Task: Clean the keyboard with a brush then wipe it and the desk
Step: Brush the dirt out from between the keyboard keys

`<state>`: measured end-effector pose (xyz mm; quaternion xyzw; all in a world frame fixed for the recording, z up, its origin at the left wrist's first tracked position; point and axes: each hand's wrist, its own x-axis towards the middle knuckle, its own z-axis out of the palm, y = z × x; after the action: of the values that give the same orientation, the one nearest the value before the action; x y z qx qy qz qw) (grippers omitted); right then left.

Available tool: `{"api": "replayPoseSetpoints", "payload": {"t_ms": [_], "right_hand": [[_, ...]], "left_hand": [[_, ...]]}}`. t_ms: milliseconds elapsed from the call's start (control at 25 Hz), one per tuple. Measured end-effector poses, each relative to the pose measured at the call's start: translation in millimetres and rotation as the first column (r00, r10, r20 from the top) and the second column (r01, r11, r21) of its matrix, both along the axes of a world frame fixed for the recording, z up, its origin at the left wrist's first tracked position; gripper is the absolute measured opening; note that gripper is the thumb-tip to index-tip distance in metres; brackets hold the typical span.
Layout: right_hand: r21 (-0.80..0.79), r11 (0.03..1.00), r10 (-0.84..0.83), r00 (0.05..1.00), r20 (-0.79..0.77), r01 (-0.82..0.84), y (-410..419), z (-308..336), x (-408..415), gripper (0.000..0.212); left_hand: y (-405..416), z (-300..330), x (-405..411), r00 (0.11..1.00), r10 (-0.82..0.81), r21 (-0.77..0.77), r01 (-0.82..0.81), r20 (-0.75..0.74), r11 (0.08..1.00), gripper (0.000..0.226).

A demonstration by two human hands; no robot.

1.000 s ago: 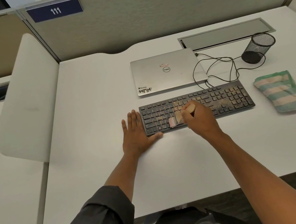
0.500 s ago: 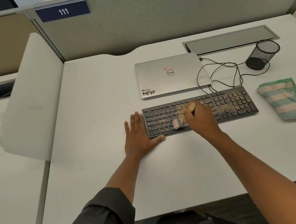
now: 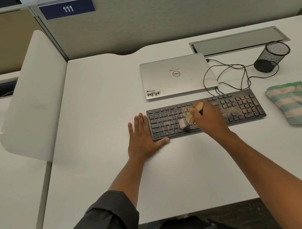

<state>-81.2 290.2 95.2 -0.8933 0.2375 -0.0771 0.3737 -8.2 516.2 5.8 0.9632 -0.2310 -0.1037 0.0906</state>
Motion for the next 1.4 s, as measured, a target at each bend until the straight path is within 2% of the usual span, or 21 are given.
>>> {"api": "replayPoseSetpoints", "payload": {"t_ms": [80, 160, 280, 360, 600, 760, 840, 960, 1040, 1080, 1200, 1240, 1400], "right_hand": [[-0.115, 0.992, -0.051, 0.999, -0.011, 0.050, -5.2, 2.8, -1.1, 0.016], [-0.149, 0.987, -0.057, 0.998, -0.004, 0.056, -8.7, 6.5, 0.6, 0.015], [-0.010, 1.000, -0.004, 1.000, 0.023, 0.004, -6.1, 7.4, 5.1, 0.014], [0.009, 0.999, 0.032, 0.999, 0.016, -0.032, -1.5, 4.4, 4.9, 0.014], [-0.188, 0.981, -0.045, 0.999, -0.018, 0.041, -10.8, 10.2, 3.1, 0.018], [-0.045, 0.999, 0.012, 1.000, 0.016, -0.012, -6.9, 10.6, 11.9, 0.016], [-0.049, 0.999, 0.013, 1.000, -0.004, -0.013, -3.7, 9.7, 16.9, 0.017], [-0.154, 0.987, -0.052, 0.996, -0.069, 0.041, -9.5, 13.6, 20.7, 0.019], [-0.240, 0.969, -0.082, 0.995, -0.058, 0.066, -13.5, 18.8, 21.8, 0.021], [-0.219, 0.973, -0.081, 0.996, -0.039, 0.071, -14.5, 19.4, 24.0, 0.021], [0.040, 0.999, -0.021, 1.000, -0.004, 0.021, -10.3, 16.1, 30.9, 0.016], [0.073, 0.997, -0.007, 1.000, -0.017, 0.009, -7.4, 14.2, 31.2, 0.016], [-0.104, 0.993, -0.055, 0.996, -0.077, 0.047, -11.2, 12.0, 27.0, 0.019]], "left_hand": [[0.3, 0.1, -0.1, 1.000, -0.004, -0.001, 0.004, 0.005, 1.000, 0.133], [0.3, -0.9, 0.5, 1.000, -0.003, 0.002, 0.003, 0.004, 1.000, 0.133], [-0.3, -1.7, 0.3, 1.000, -0.001, 0.009, 0.000, 0.013, 1.000, 0.133], [-0.1, -1.8, 0.5, 1.000, 0.001, 0.008, -0.001, 0.014, 1.000, 0.133], [0.0, -3.0, 0.6, 1.000, 0.006, -0.002, -0.006, 0.009, 1.000, 0.135], [-0.1, -2.6, 0.3, 1.000, 0.000, -0.006, 0.000, 0.016, 1.000, 0.135], [0.5, -2.8, 0.5, 1.000, -0.001, -0.002, 0.001, 0.012, 1.000, 0.134], [0.3, -3.1, 0.2, 1.000, 0.003, -0.004, -0.003, 0.015, 1.000, 0.134], [0.4, -4.2, 0.7, 1.000, 0.003, -0.007, -0.003, 0.019, 1.000, 0.134], [0.6, -4.8, 0.8, 1.000, 0.004, -0.010, -0.004, 0.018, 1.000, 0.133], [0.0, -4.7, 0.5, 1.000, 0.005, -0.010, -0.005, 0.023, 1.000, 0.133], [0.0, -4.5, 0.5, 1.000, 0.006, -0.008, -0.006, 0.023, 1.000, 0.133], [0.1, -4.4, 0.9, 1.000, 0.005, -0.005, -0.005, 0.021, 1.000, 0.134]]}}
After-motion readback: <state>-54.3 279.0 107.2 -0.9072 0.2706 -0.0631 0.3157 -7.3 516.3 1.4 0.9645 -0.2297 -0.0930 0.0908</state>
